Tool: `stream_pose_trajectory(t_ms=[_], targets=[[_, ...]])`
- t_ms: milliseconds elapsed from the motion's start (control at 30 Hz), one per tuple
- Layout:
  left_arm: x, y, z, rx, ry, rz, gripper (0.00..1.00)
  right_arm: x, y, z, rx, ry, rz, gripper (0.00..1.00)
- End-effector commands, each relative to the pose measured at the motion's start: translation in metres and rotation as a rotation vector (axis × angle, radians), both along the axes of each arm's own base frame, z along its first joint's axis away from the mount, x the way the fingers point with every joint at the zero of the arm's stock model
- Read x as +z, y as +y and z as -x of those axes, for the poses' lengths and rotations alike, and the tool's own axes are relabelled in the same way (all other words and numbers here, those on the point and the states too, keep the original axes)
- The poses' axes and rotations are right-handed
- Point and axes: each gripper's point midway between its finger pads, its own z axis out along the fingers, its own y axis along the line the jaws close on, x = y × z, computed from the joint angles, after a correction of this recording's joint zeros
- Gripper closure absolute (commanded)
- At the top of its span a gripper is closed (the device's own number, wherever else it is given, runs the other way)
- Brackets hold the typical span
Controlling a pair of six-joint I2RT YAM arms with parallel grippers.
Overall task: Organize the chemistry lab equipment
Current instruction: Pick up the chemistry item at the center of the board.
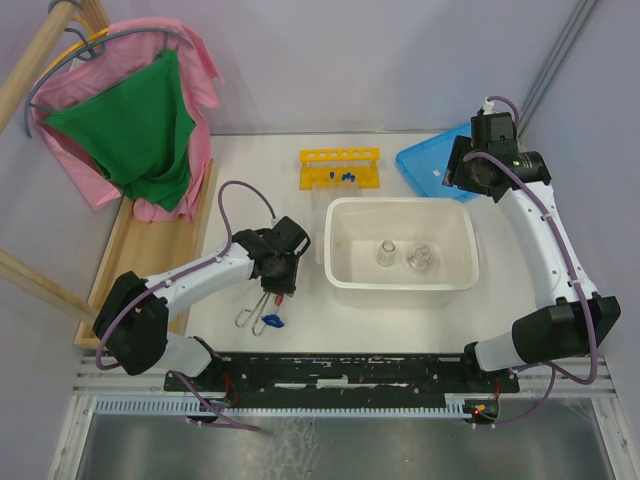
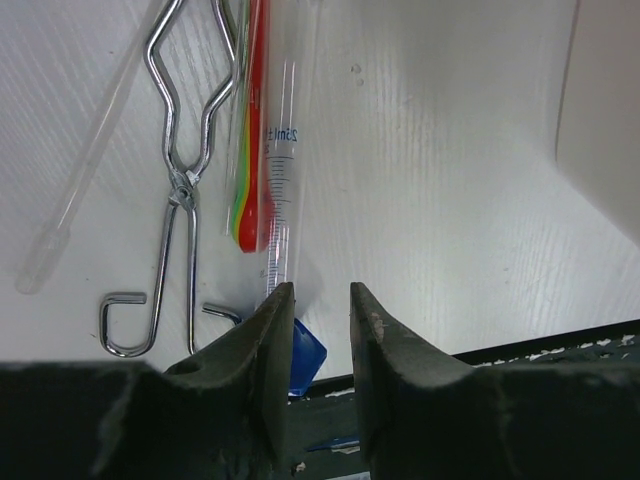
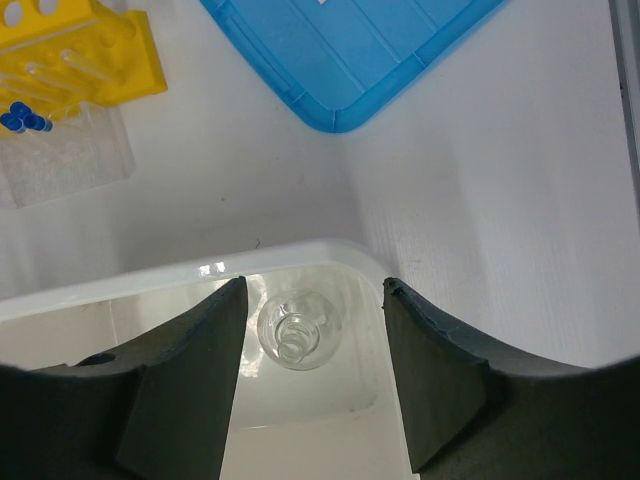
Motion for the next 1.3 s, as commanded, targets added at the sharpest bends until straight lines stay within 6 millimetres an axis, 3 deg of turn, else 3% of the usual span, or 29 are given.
stream_pose_trajectory(t_ms=[0, 233, 733, 800, 900, 1067, 1267], targets=[[-0.007, 0.011, 0.005, -0.041, -0.002, -0.035, 0.64, 0.009, 0.001, -0.006, 0.001, -0.042, -0.006, 0.35], [-0.016, 0.016, 0.009, -0.038, 0.009, -0.05, 0.64, 0.008, 0.002, -0.007, 0.004, -0.039, -0.012, 0.35], [-0.053, 0.012, 0.014, -0.053, 0.08, -0.063, 0.64, 0.009, 0.005, -0.007, 0.012, -0.039, -0.023, 0.35], [-0.055, 0.012, 0.014, -0.055, 0.081, -0.063, 0.69, 0.009, 0.007, -0.007, 0.02, -0.036, -0.027, 0.35], [-0.057, 0.013, 0.015, -0.055, 0.084, -0.067, 0.83, 0.007, 0.011, -0.007, 0.04, -0.029, -0.04, 0.35], [-0.031, 0.008, 0.005, -0.04, 0.016, -0.029, 0.97, 0.017, 0.026, -0.007, 0.112, -0.023, -0.097, 0.35], [0.043, -0.006, -0.026, -0.02, -0.173, 0.058, 0.97, 0.047, 0.065, -0.007, 0.279, 0.03, -0.241, 0.36]])
